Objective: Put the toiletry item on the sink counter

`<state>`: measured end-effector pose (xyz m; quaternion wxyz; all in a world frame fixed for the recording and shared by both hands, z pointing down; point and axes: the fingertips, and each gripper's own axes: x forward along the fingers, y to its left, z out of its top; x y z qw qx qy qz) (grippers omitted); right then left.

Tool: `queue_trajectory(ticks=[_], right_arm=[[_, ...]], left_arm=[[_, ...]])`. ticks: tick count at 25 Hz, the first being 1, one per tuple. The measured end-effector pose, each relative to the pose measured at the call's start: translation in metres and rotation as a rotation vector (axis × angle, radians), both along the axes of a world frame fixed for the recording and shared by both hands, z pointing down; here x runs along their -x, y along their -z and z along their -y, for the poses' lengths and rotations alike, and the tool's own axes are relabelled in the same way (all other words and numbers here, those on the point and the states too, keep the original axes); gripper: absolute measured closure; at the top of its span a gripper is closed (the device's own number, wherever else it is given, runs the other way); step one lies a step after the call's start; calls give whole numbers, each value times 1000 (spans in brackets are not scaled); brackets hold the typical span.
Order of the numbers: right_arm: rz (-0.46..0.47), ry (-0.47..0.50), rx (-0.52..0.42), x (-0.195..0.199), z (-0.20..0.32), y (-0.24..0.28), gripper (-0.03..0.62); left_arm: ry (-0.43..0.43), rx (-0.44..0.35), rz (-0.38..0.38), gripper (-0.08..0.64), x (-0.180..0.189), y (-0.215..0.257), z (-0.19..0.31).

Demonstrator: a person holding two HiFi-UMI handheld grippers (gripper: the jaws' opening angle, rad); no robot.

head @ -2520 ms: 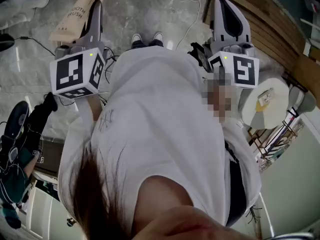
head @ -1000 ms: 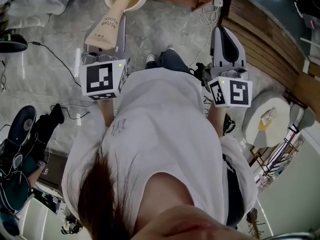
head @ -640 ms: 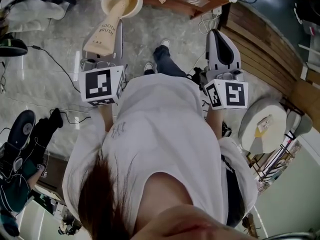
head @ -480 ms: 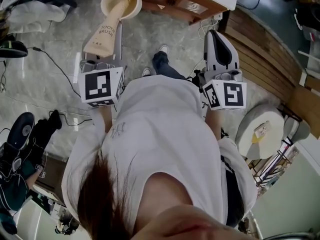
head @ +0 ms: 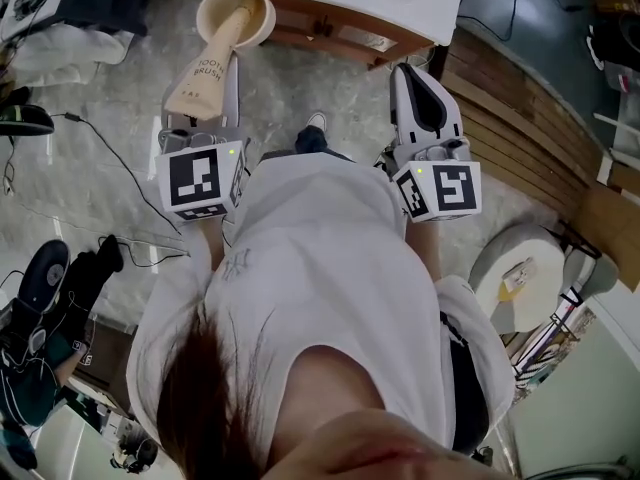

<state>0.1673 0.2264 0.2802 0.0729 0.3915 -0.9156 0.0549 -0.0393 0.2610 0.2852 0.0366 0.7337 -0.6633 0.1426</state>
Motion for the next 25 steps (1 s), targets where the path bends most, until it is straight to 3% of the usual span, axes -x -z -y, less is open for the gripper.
queue_trajectory(ticks=[15, 25], right_arm=[[19, -47, 16, -33, 33, -2, 581], [5, -94, 34, -19, 58, -6, 581]], left_arm=[[-3, -24, 3, 506, -19, 15, 38], [-44, -7, -21, 506, -2, 9, 73]])
